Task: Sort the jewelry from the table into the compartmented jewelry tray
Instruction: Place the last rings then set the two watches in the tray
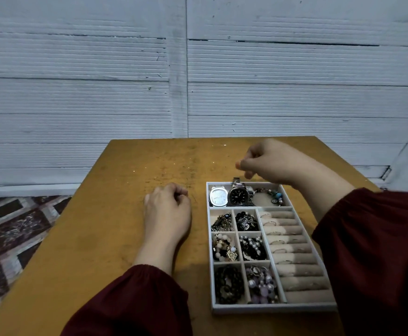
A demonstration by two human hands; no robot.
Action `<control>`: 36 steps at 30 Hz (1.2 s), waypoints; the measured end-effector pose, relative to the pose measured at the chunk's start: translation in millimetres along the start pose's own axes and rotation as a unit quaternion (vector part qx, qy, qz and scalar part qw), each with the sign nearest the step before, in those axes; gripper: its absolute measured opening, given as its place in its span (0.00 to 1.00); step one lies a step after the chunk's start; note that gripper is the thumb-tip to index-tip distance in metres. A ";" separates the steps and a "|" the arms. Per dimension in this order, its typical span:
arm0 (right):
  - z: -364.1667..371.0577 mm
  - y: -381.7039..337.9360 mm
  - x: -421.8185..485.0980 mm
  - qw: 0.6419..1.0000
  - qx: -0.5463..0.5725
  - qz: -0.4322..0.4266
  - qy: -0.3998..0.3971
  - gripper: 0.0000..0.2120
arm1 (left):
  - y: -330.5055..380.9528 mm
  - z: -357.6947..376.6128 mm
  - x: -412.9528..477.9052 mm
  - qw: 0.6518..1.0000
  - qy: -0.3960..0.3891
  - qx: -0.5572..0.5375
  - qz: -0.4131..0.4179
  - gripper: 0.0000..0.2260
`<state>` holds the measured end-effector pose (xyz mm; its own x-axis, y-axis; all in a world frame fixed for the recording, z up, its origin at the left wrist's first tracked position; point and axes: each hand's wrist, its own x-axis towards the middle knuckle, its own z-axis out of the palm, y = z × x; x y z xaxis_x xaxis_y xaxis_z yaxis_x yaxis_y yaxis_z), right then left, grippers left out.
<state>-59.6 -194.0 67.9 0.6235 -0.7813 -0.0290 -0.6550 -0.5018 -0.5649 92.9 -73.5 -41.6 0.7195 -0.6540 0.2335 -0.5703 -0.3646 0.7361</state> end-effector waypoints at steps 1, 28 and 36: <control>2.9 4.2 -5.5 1.000 0.016 0.014 0.007 0.12 | -0.1 0.1 0.0 1.000 0.001 0.002 0.001 0.08; 21.7 22.4 -8.3 0.979 0.192 0.046 -0.048 0.06 | -1.9 2.4 1.8 1.000 0.009 0.006 0.016 0.08; 21.1 18.8 0.0 0.980 0.193 0.037 -0.026 0.03 | -3.4 2.5 2.0 1.000 0.006 0.013 0.018 0.08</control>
<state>-62.9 -195.6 40.0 0.6077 -0.7854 -0.1177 -0.4948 -0.2585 -0.8297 95.4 -75.2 -45.3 0.7038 -0.6582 0.2673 -0.6057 -0.3592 0.7100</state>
